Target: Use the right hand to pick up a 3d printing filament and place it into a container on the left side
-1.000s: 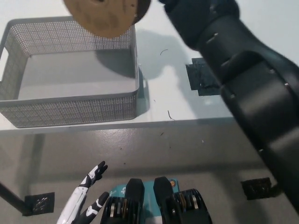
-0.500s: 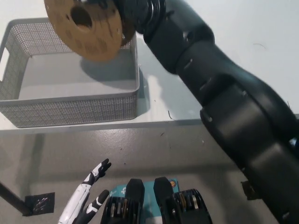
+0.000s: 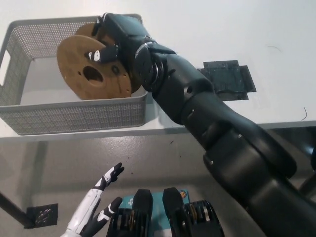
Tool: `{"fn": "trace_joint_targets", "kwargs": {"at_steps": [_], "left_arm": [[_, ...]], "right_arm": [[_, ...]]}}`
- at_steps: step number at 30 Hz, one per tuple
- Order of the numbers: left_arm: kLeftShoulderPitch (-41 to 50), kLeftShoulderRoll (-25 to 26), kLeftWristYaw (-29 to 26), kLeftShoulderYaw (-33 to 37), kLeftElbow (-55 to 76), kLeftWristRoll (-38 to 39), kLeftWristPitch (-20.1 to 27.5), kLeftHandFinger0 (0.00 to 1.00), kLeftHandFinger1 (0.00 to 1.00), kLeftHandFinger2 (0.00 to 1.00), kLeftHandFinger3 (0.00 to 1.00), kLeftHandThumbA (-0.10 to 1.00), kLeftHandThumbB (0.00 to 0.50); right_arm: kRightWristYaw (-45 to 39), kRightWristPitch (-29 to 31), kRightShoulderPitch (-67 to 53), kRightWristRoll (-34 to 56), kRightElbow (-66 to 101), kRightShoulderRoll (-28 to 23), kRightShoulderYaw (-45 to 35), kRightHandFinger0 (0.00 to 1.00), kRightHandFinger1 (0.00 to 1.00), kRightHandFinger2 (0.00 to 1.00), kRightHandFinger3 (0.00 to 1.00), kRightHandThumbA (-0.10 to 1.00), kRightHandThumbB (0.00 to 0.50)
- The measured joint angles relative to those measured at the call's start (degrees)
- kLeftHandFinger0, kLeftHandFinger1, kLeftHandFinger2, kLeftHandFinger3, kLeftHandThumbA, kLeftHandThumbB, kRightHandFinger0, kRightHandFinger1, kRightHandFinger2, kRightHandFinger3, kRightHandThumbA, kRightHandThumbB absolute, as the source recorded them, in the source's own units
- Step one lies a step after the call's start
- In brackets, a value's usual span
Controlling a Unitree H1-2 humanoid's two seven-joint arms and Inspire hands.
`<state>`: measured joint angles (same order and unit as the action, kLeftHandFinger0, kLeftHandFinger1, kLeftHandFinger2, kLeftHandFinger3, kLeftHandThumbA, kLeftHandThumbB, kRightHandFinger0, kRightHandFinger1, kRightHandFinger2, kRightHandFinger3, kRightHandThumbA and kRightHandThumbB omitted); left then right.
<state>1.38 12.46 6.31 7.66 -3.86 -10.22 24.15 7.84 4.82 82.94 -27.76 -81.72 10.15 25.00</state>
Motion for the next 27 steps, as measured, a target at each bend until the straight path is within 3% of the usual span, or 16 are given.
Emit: {"fn": "trace_joint_targets", "kwargs": {"at_steps": [1, 2, 3, 5, 11, 14, 19, 22, 27], "left_arm": [[-0.13, 0.0, 0.08, 0.09, 0.0, -0.02, 0.0, 1.0, 1.0, 1.0, 1.0, 0.95, 0.323], [-0.26, 0.0, 0.11, 0.15, 0.0, -0.05, -0.01, 1.0, 1.0, 1.0, 1.0, 0.95, 0.314], [-0.39, 0.0, 0.12, 0.22, 0.0, -0.1, 0.0, 1.0, 1.0, 1.0, 1.0, 0.95, 0.311], [-0.69, 0.0, 0.15, 0.37, 0.0, -0.19, 0.0, 1.0, 1.0, 1.0, 1.0, 0.96, 0.309], [-0.98, 0.04, 0.29, 0.62, -0.01, -0.57, 0.0, 1.0, 1.0, 1.0, 1.0, 0.95, 0.305], [-1.05, 0.07, 0.34, 0.65, -0.02, -0.6, 0.01, 1.0, 1.0, 1.0, 1.0, 0.95, 0.302], [-1.05, 0.06, 0.39, 0.67, -0.12, -0.61, 0.0, 1.0, 1.0, 1.0, 1.0, 0.93, 0.304], [-1.04, 0.04, 0.39, 0.67, -0.4, -0.6, -0.01, 1.0, 1.0, 1.0, 1.0, 0.93, 0.305], [-1.01, 0.04, 0.37, 0.66, -0.92, -0.61, -0.01, 1.0, 1.0, 1.0, 1.0, 0.93, 0.31]], "right_arm": [[-0.1, -0.04, 0.08, 0.02, -0.01, -0.05, -0.04, 0.85, 1.0, 1.0, 1.0, 0.52, 0.403], [-0.52, -0.06, 0.12, 0.03, -0.01, -0.11, -0.09, 1.0, 1.0, 1.0, 1.0, 0.64, 0.468], [-1.12, -0.1, 0.16, 0.07, -0.02, -0.21, -0.13, 1.0, 1.0, 1.0, 1.0, 0.77, 0.499], [-2.71, -0.27, 0.24, 0.09, -0.03, -0.27, -0.13, 1.0, 1.0, 1.0, 1.0, 0.86, 0.5], [-6.39, -0.65, 1.37, 0.5, -0.01, -0.78, -0.63, 1.0, 1.0, 1.0, 1.0, 0.99, 0.5], [-7.69, -0.59, 3.29, 1.18, 0.31, -1.59, -1.97, 1.0, 1.0, 1.0, 1.0, 0.96, 0.5], [-11.18, -0.2, 7.16, 5.87, 2.63, -4.01, -10.9, 1.0, 1.0, 1.0, 1.0, 0.91, 0.5], [-13.69, -0.34, 9.01, 9.65, 5.05, -5.67, -17.41, 1.0, 1.0, 1.0, 1.0, 0.96, 0.5], [-16.87, -1.81, 9.3, 13.95, 12.71, -7.79, -23.49, 1.0, 1.0, 1.0, 1.0, 0.82, 0.5]]}}
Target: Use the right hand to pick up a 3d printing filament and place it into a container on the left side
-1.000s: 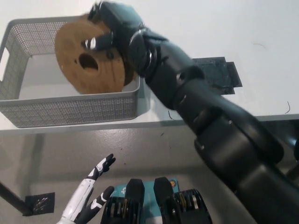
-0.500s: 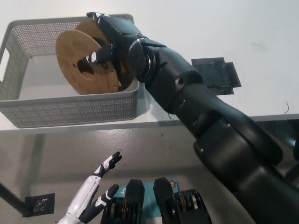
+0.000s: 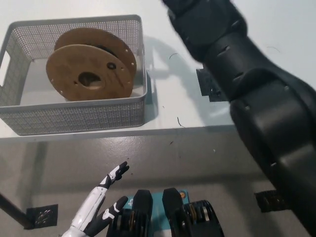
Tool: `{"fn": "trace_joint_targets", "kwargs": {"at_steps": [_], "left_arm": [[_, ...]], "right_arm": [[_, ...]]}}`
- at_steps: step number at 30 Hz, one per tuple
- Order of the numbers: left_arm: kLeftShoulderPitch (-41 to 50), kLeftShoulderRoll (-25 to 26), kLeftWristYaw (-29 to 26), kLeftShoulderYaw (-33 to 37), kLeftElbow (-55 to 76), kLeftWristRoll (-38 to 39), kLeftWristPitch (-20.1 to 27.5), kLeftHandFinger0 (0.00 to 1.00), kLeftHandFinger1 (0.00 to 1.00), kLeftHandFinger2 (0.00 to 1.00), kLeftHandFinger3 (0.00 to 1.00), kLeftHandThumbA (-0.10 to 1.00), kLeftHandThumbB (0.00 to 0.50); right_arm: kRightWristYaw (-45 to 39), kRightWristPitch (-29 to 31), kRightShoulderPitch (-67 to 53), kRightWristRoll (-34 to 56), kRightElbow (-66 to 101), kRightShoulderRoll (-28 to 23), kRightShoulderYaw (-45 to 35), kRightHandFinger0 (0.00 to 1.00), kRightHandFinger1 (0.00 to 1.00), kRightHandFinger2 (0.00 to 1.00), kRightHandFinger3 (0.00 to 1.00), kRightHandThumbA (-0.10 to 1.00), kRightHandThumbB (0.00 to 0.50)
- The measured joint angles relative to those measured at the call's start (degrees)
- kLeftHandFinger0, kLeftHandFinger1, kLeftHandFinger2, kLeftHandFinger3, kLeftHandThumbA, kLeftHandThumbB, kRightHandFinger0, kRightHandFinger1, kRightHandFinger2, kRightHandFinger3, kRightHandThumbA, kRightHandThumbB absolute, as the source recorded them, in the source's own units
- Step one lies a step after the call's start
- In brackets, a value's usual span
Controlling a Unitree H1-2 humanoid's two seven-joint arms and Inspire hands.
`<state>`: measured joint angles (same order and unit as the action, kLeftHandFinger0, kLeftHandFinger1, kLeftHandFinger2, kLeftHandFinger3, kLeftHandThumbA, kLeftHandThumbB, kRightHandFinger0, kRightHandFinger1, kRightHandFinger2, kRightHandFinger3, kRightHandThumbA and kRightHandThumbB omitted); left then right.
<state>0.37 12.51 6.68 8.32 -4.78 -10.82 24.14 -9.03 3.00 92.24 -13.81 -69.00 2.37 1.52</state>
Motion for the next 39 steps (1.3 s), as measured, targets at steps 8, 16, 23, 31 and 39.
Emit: {"fn": "trace_joint_targets", "kwargs": {"at_steps": [8, 16, 23, 31, 39], "left_arm": [[0.09, -0.02, -0.01, 0.0, -0.94, 0.0, 0.0, 1.0, 1.0, 1.0, 1.0, 0.95, 0.306], [0.29, -0.03, -0.02, -0.02, -2.57, 0.01, -0.02, 1.0, 1.0, 1.0, 1.0, 1.0, 0.286], [0.35, -0.11, -0.02, -0.01, -3.71, 0.02, -0.03, 1.0, 1.0, 1.0, 1.0, 1.0, 0.275], [0.48, -0.26, -0.04, 0.0, -4.17, 0.01, -0.06, 1.0, 1.0, 1.0, 1.0, 1.0, 0.253], [1.09, -0.92, -0.2, -0.03, -4.17, 0.06, -0.05, 1.0, 1.0, 1.0, 1.0, 1.0, 0.245]], "right_arm": [[-2.54, -4.29, -5.24, 2.81, 16.98, -3.25, -3.17, 1.0, 1.0, 1.0, 1.0, 1.0, 0.451], [-3.3, -6.59, -19.18, 3.76, 32.05, -6.18, -4.31, 1.0, 1.0, 1.0, 1.0, 1.0, 0.412], [-3.28, -7.62, -36.31, 4.58, 43.68, -7.27, -5.0, 1.0, 1.0, 1.0, 1.0, 1.0, 0.33], [-3.19, -7.71, -60.57, 4.59, 57.49, -6.42, -4.26, 1.0, 1.0, 1.0, 1.0, 1.0, 0.41], [-1.99, -4.85, -87.94, 3.79, 73.08, -5.06, 0.48, 1.0, 1.0, 1.0, 1.0, 1.0, 0.178]]}}
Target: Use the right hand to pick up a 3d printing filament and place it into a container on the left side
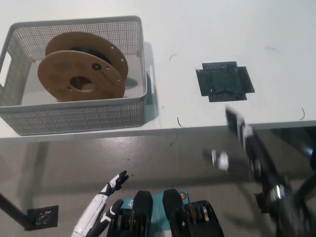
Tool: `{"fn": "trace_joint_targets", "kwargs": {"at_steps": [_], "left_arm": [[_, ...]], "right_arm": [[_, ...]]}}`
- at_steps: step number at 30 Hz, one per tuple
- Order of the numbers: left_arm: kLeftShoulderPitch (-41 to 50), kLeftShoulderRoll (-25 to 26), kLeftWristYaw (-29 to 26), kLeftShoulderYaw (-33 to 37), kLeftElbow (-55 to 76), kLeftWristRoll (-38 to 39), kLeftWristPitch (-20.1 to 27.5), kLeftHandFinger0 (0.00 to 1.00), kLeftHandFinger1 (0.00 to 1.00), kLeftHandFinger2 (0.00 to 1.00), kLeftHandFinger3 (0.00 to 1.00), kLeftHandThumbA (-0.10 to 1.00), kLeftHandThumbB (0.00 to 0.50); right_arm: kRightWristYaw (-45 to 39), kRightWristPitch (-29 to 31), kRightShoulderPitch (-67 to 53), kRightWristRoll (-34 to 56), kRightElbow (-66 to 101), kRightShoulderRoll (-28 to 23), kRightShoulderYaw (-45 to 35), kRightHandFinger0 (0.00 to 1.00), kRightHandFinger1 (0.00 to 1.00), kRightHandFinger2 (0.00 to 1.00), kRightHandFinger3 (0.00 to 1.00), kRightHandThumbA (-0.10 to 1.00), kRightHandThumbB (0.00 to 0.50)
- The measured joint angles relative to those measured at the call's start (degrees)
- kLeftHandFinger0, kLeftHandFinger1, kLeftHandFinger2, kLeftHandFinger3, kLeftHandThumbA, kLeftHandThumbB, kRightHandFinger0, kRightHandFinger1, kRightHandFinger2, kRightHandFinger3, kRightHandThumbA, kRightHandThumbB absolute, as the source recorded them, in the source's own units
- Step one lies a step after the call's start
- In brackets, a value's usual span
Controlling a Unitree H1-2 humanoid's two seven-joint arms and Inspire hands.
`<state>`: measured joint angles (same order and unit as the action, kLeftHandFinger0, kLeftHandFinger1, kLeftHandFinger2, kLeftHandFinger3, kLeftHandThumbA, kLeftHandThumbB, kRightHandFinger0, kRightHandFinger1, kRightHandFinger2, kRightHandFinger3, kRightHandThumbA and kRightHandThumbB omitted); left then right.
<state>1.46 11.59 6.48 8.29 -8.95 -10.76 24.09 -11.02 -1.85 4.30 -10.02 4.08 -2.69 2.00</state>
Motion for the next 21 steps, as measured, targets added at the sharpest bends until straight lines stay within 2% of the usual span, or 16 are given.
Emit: {"fn": "trace_joint_targets", "kwargs": {"at_steps": [1, 3, 5, 7, 9, 11, 14, 16, 18, 20, 21], "left_arm": [[0.15, -0.05, -0.07, -0.01, 0.0, 0.02, 0.0, 1.0, 1.0, 1.0, 1.0, 1.0, 0.243], [0.75, -0.14, -0.16, -0.04, 0.0, 0.09, 0.0, 1.0, 1.0, 1.0, 1.0, 1.0, 0.234], [1.25, -0.19, -0.28, -0.05, 0.0, 0.16, 0.0, 1.0, 1.0, 1.0, 1.0, 0.99, 0.232], [1.83, -0.19, -0.36, -0.09, 0.0, 0.32, 0.01, 1.0, 1.0, 1.0, 1.0, 0.99, 0.231], [2.34, -0.19, -0.49, -0.13, 0.01, 0.45, 0.01, 1.0, 1.0, 1.0, 1.0, 0.99, 0.244], [2.94, -0.2, -0.72, -0.17, 0.0, 0.58, 0.02, 1.0, 1.0, 1.0, 1.0, 1.0, 0.246], [3.53, -0.19, -1.08, -0.18, -0.01, 0.61, 0.03, 1.0, 1.0, 1.0, 1.0, 1.0, 0.239], [3.8, -0.18, -1.26, -0.2, -0.01, 0.61, 0.04, 1.0, 1.0, 1.0, 1.0, 1.0, 0.237], [4.05, -0.19, -1.69, -0.19, -0.02, 0.61, 0.05, 1.0, 1.0, 1.0, 1.0, 1.0, 0.236], [4.17, -0.18, -2.26, -0.18, -0.1, 0.63, 0.08, 1.0, 1.0, 1.0, 1.0, 1.0, 0.245], [4.19, -0.18, -2.48, -0.17, -0.17, 0.64, 0.11, 1.0, 1.0, 1.0, 1.0, 1.0, 0.245]], "right_arm": [[0.46, 0.56, -2.45, -0.27, 1.39, -0.05, 0.84, 1.0, 1.0, 1.0, 1.0, 1.0, 0.205], [1.81, 2.45, -8.14, -0.87, 3.9, -0.14, 2.84, 1.0, 1.0, 1.0, 1.0, 1.0, 0.226], [2.99, 4.17, -11.95, -1.48, 4.34, -0.27, 4.38, 1.0, 1.0, 1.0, 1.0, 1.0, 0.274], [4.52, 5.88, -14.62, -1.95, 4.09, -0.49, 5.64, 1.0, 1.0, 1.0, 1.0, 1.0, 0.249], [5.87, 7.5, -15.74, -2.49, 3.14, -0.7, 6.59, 1.0, 1.0, 1.0, 1.0, 1.0, 0.251], [7.52, 9.42, -15.9, -2.95, 1.31, -1.02, 7.39, 1.0, 1.0, 1.0, 1.0, 1.0, 0.288], [9.65, 12.09, -15.66, -3.11, -2.56, -1.44, 8.03, 1.0, 1.0, 1.0, 1.0, 1.0, 0.314], [10.86, 13.65, -15.19, -3.09, -5.34, -1.52, 8.32, 1.0, 1.0, 1.0, 1.0, 1.0, 0.283], [12.17, 15.19, -14.51, -3.1, -7.95, -1.59, 8.82, 1.0, 1.0, 1.0, 1.0, 1.0, 0.277], [13.75, 16.7, -13.87, -3.11, -9.8, -1.71, 9.56, 1.0, 1.0, 1.0, 1.0, 1.0, 0.293], [14.2, 17.2, -13.62, -3.15, -10.39, -1.79, 9.87, 1.0, 1.0, 1.0, 1.0, 1.0, 0.282]]}}
